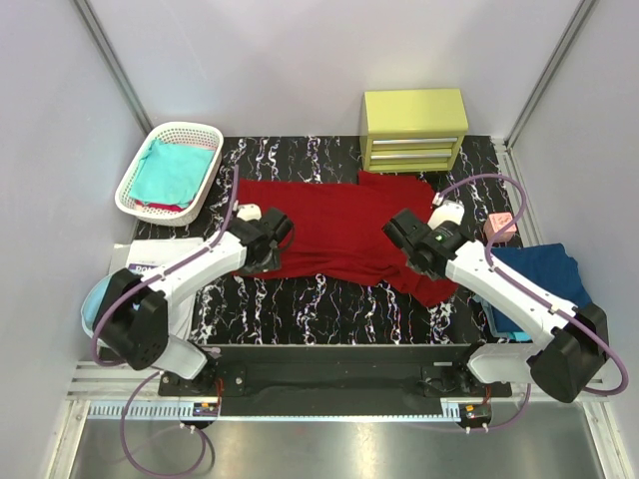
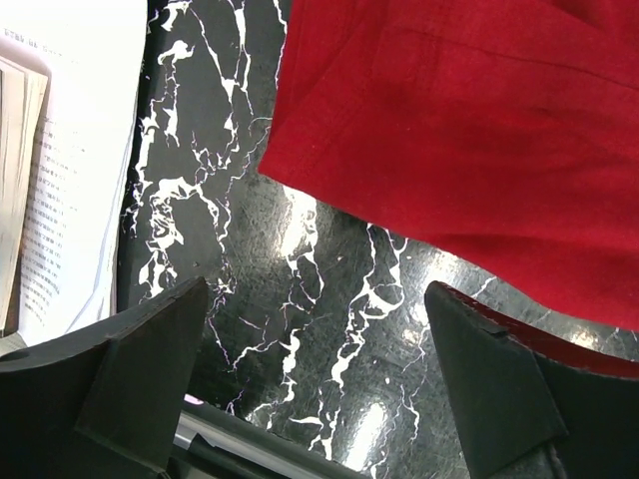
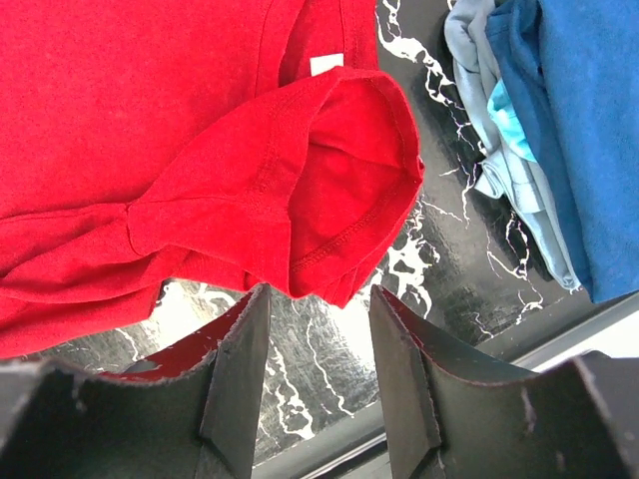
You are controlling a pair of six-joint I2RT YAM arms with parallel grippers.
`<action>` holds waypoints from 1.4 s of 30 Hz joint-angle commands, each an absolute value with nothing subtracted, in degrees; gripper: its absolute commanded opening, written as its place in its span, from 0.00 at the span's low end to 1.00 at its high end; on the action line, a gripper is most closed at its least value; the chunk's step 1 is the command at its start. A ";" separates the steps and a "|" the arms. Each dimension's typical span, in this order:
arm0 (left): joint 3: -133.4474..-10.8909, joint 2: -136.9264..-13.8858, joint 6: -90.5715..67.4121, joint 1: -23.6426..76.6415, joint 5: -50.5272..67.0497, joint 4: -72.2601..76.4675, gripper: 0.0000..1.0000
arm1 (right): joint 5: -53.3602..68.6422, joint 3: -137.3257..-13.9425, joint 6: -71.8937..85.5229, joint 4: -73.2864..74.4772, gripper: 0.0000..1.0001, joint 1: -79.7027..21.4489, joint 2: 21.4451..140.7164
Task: Fold and stack the t-shirts
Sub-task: Fold the flattened tshirt in 1/3 of the way
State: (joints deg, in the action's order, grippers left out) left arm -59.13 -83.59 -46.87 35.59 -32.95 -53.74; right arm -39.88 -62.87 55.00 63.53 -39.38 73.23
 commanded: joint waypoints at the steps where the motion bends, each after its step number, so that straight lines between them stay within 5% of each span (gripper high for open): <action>1: -59.94 -87.09 -47.82 35.60 -33.40 -51.77 0.97 | -40.17 -63.81 56.78 64.95 0.51 -39.64 71.98; 8: -62.40 -94.56 -45.70 34.10 -31.03 -49.75 0.84 | -41.22 -64.25 56.69 67.14 0.51 -39.73 69.88; 14: -61.88 -96.59 -45.00 33.40 -31.29 -48.78 0.49 | -42.36 -64.16 56.43 68.38 0.51 -39.72 68.03; 15: -61.70 -96.68 -44.91 33.31 -31.29 -48.87 0.37 | -42.36 -63.99 56.34 68.38 0.50 -39.73 67.85; 20: -59.77 -96.77 -45.44 33.22 -31.38 -48.87 0.18 | -42.28 -63.63 56.25 68.29 0.51 -39.73 67.94; 21: -59.50 -96.85 -45.61 33.22 -31.55 -48.95 0.18 | -42.36 -63.63 56.16 68.03 0.51 -39.73 68.03; 25: -58.80 -95.02 -45.88 33.22 -32.17 -48.96 0.55 | -42.36 -63.98 55.37 67.59 0.51 -39.73 68.47; 29: -59.06 -92.81 -45.00 33.22 -33.57 -48.43 0.75 | -42.36 -63.55 55.11 66.97 0.51 -39.73 68.47; 42: -58.89 -94.57 -40.70 29.80 -28.48 -42.63 0.68 | -42.71 -62.58 55.02 66.62 0.51 -39.73 68.20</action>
State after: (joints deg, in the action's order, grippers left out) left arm -58.76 -95.24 -42.44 30.74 -30.74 -46.17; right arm -40.03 -62.81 54.89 67.18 -39.38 68.75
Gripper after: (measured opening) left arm 0.699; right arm 0.507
